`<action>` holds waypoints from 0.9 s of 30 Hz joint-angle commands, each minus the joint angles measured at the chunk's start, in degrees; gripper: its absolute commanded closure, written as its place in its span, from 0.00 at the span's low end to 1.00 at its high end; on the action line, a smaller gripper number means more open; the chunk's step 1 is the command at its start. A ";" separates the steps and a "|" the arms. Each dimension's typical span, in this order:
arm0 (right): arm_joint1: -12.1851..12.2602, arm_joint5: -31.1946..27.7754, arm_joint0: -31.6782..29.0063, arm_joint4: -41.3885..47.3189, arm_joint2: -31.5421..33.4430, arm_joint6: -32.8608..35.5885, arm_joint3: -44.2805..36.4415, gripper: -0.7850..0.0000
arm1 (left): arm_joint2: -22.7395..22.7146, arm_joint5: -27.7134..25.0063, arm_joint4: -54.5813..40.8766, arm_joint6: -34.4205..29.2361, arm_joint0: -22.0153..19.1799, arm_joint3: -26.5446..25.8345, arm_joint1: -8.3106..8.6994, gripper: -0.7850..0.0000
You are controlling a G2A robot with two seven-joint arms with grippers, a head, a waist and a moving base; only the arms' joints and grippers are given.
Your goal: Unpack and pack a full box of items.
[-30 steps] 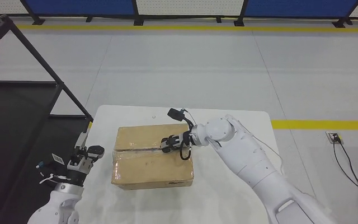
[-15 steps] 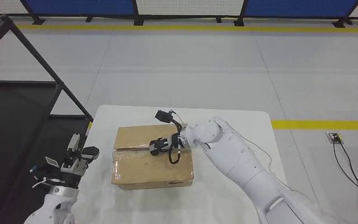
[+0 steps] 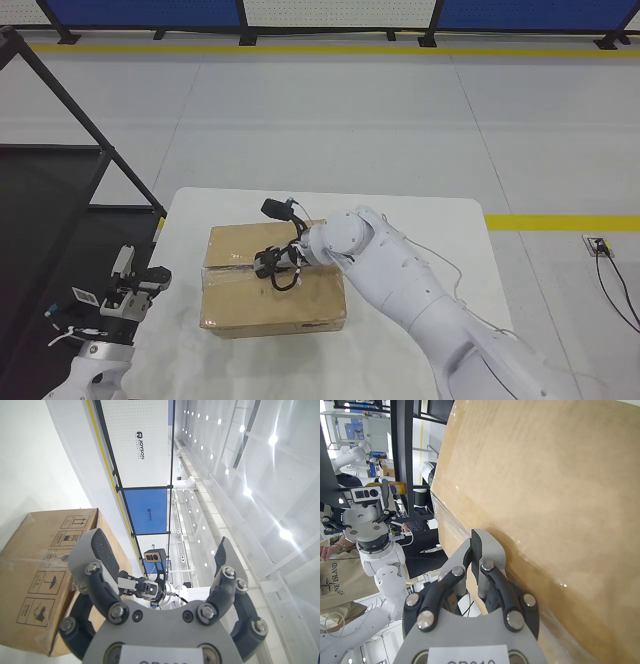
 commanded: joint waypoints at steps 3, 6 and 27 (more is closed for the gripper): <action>-1.72 -1.53 0.51 0.78 -0.19 -1.33 2.04 1.00 | -0.39 -0.07 -0.40 -0.25 0.41 -0.05 -0.03 0.00; -2.86 -3.97 0.92 1.37 -0.22 -1.31 2.83 1.00 | -0.56 -0.38 -0.52 -0.43 0.76 -0.18 -0.06 0.00; -6.42 -2.01 3.28 1.38 0.97 1.08 13.08 1.00 | -0.54 0.02 -0.53 -1.88 0.31 0.41 -0.14 0.00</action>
